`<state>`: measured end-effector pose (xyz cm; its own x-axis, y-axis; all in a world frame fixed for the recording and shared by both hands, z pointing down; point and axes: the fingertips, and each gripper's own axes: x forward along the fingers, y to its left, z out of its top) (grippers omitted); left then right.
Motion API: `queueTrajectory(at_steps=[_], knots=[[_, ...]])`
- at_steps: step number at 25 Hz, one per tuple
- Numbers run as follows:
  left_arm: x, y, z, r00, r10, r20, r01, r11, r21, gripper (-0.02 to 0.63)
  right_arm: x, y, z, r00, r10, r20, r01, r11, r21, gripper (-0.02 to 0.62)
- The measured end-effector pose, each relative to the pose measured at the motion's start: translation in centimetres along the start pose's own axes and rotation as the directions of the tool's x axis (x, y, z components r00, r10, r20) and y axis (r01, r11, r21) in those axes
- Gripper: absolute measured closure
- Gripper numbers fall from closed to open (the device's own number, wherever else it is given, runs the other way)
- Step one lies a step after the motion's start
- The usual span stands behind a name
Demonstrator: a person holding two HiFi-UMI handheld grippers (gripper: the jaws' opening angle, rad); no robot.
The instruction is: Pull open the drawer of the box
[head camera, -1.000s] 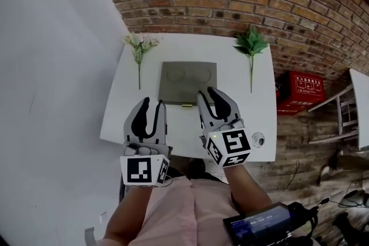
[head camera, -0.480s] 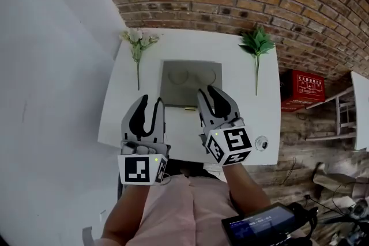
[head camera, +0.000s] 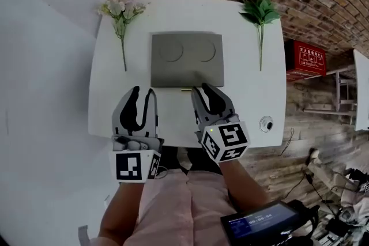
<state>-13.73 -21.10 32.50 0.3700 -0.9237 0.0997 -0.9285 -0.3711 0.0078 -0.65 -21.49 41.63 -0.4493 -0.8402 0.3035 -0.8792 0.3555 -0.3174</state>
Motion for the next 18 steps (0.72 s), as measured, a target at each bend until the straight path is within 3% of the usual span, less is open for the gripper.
queueTrajectory(at_steps=[9, 18], knots=[[0.3, -0.5, -4.5, 0.994, -0.048, -0.099, 0.045, 0.998, -0.032, 0.491, 0.2, -0.7, -8.1, 0.990, -0.018, -0.143, 0.039, 0.988, 0.149, 0.486], [0.8, 0.2, -5.9, 0.990, -0.048, -0.130, 0.043, 0.998, -0.038, 0.491, 1.1, -1.7, -9.9, 0.983, -0.015, -0.186, 0.069, 0.956, 0.286, 0.489]])
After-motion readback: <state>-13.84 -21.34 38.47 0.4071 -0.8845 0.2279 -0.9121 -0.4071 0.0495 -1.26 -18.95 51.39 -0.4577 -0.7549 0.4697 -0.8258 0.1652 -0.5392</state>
